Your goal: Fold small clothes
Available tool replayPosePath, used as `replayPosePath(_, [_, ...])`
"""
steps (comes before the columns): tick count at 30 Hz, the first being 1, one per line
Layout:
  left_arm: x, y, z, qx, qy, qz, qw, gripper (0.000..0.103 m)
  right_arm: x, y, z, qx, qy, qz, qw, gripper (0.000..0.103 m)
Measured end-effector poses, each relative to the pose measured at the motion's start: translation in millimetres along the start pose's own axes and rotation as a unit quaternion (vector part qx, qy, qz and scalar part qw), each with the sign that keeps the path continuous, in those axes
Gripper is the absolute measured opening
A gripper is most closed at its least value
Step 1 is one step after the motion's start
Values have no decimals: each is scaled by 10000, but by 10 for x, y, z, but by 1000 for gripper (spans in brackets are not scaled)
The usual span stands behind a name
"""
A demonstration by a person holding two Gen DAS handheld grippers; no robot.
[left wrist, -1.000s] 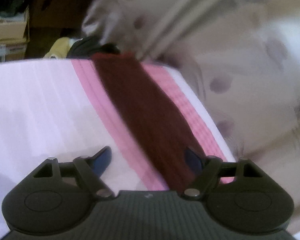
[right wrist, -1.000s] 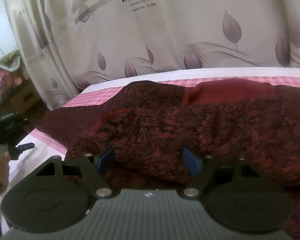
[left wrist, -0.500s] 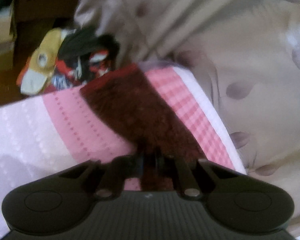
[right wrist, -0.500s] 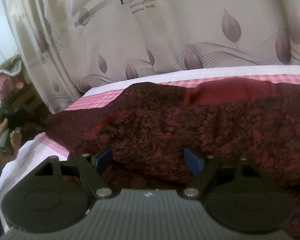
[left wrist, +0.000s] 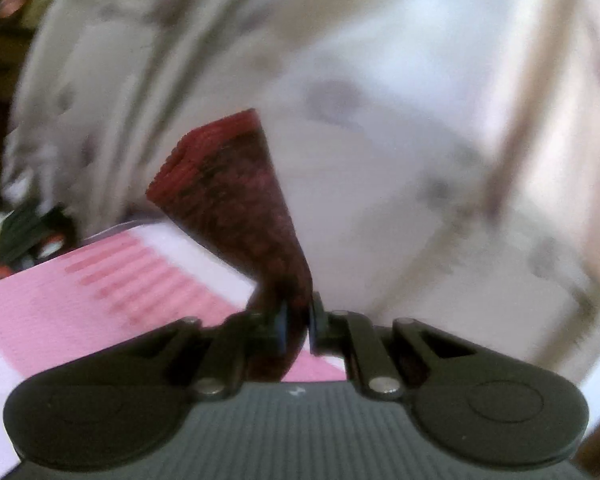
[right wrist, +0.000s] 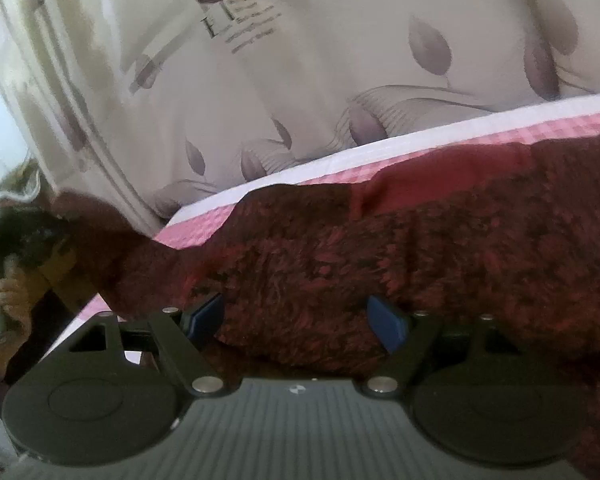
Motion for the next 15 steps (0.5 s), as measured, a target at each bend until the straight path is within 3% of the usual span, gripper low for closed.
replayPosePath(7, [1120,112,-49,-70,1001,554,9934,10,158,-87,-266,248,-251,706,9969,79])
replayPosePath(15, [2156,610,145,-542,1748,1181,9760,10,516,-340,-911,794,-544,1523,9836,85])
Point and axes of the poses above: each gripper's, at about its wrist camera, not at the fingertips, and z roughly the way its jaws point, x to its right, y to its underside, the point moved 1 cm from there along z, roughly the way its jaws point, and after that the axes turned 14 degrees about z, right-handed, at the moved point
